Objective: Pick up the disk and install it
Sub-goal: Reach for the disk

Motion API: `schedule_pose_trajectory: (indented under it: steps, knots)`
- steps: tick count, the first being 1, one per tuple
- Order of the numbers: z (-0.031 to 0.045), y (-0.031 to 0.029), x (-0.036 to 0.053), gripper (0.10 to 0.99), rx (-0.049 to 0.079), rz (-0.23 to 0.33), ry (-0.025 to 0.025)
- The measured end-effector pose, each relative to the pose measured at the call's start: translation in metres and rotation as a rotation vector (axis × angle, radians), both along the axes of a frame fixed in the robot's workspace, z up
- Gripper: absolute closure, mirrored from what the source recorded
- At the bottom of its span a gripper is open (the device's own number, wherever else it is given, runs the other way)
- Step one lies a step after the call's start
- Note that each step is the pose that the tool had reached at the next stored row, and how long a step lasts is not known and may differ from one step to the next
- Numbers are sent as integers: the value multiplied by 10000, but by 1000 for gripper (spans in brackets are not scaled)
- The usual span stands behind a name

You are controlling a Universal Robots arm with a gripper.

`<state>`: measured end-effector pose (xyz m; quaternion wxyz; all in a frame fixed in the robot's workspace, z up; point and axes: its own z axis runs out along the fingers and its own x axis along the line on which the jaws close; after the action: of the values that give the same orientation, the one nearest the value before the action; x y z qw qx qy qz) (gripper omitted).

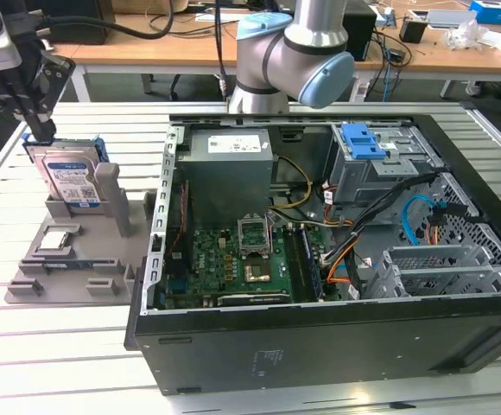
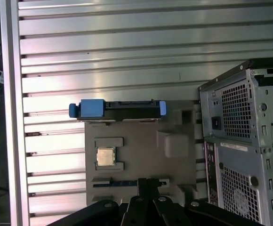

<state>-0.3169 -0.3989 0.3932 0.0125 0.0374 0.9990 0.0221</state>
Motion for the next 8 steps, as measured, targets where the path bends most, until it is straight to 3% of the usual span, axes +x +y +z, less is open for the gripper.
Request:
schedule_pose_trajectory:
  steps: [8]
  knots:
    - [-1, 0, -167, 980, 0, -1, -1]
